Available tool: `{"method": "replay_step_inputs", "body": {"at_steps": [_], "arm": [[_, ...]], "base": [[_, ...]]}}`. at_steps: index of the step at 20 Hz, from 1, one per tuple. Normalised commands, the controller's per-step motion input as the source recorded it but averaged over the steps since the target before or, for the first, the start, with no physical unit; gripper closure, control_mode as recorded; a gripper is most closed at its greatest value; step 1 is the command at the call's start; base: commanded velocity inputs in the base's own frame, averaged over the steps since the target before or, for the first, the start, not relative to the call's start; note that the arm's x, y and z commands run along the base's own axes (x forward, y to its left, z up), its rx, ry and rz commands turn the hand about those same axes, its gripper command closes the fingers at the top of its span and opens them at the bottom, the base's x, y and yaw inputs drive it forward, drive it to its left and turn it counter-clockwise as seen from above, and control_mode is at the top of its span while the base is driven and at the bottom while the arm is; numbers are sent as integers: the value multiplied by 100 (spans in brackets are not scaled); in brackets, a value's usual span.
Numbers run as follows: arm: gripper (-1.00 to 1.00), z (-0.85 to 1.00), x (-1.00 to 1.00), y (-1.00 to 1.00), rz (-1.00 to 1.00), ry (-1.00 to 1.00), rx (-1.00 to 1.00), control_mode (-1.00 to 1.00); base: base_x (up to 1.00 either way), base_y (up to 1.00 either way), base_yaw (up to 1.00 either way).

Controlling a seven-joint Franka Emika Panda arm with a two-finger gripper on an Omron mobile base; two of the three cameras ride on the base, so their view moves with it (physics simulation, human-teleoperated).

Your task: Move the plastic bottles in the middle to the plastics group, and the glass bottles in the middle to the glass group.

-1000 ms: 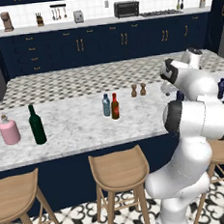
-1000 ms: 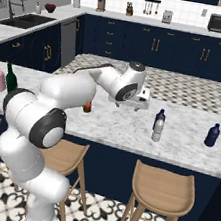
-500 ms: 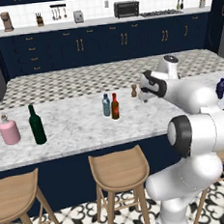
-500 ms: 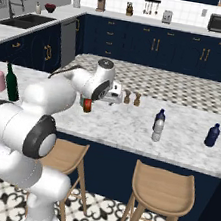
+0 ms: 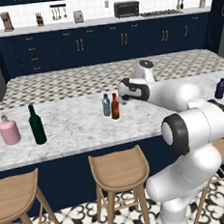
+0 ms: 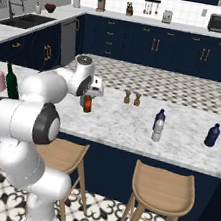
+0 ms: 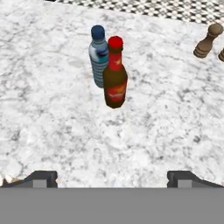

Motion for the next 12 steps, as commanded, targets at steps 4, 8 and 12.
{"method": "replay_step_inputs", "body": {"at_steps": [4, 8, 12], "arm": [[-100, -34, 54, 46, 0, 0, 0, -100], [-100, -41, 66, 14, 0, -12, 0, -100], [-100, -19, 26, 1, 0, -10, 0, -100]], "base": [[0, 0, 0], [0, 0, 0], [0, 0, 0]]}}
